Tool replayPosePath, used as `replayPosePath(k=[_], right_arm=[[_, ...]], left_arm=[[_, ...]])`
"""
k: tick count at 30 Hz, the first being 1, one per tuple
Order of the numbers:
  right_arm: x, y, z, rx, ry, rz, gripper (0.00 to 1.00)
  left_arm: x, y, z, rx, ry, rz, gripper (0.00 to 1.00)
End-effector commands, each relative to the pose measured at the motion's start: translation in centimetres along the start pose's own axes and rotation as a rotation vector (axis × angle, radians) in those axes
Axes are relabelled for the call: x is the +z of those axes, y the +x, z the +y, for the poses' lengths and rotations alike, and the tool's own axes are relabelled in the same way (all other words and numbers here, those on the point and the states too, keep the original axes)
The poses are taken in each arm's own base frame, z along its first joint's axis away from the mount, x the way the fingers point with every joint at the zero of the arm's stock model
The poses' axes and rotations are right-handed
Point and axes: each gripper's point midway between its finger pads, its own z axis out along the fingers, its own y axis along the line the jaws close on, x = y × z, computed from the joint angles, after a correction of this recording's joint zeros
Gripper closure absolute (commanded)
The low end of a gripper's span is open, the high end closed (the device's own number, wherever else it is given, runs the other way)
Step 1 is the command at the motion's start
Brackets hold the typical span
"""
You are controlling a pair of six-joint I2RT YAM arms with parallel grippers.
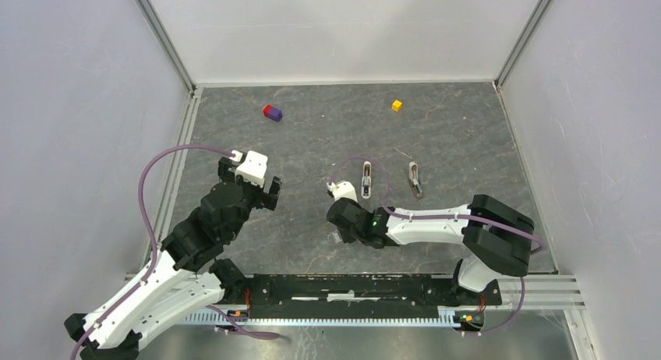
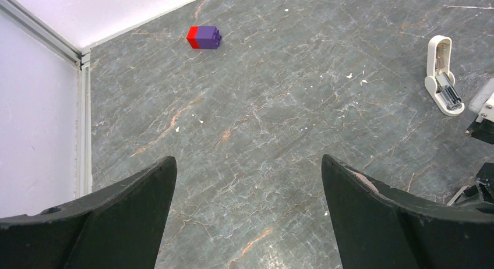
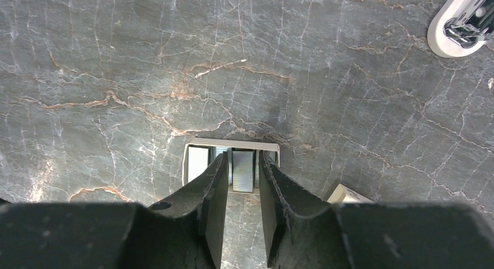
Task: Load the staples into the stapler
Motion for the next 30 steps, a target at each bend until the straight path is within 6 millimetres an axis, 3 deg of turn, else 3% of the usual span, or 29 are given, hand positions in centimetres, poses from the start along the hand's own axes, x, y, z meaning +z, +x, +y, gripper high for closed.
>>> replayPosePath(k=[1, 4, 12, 30], right_arm=[[0.2, -1.0, 0.6, 0.004, -0.004, -0.029, 0.68], [0.3, -0.8, 0.6, 0.001, -0.008, -0.022, 0.68], [-0.3, -1.6, 0.6, 0.003, -0.005, -0.044, 0.79], [-1.6, -3.2, 0.8, 0.016, -0.022, -0.088, 0.82]], left_arm=[[0.1, -1.1, 0.2, -0.016, -0.007, -0.042, 0.00], [0.1, -1.1, 0.2, -0.017, -0.008, -0.044, 0.00], [0.0, -1.1, 0.2, -0.017, -0.008, -0.044, 0.00], [0.1, -1.0, 0.2, -0.016, -0.007, -0.043, 0.00]])
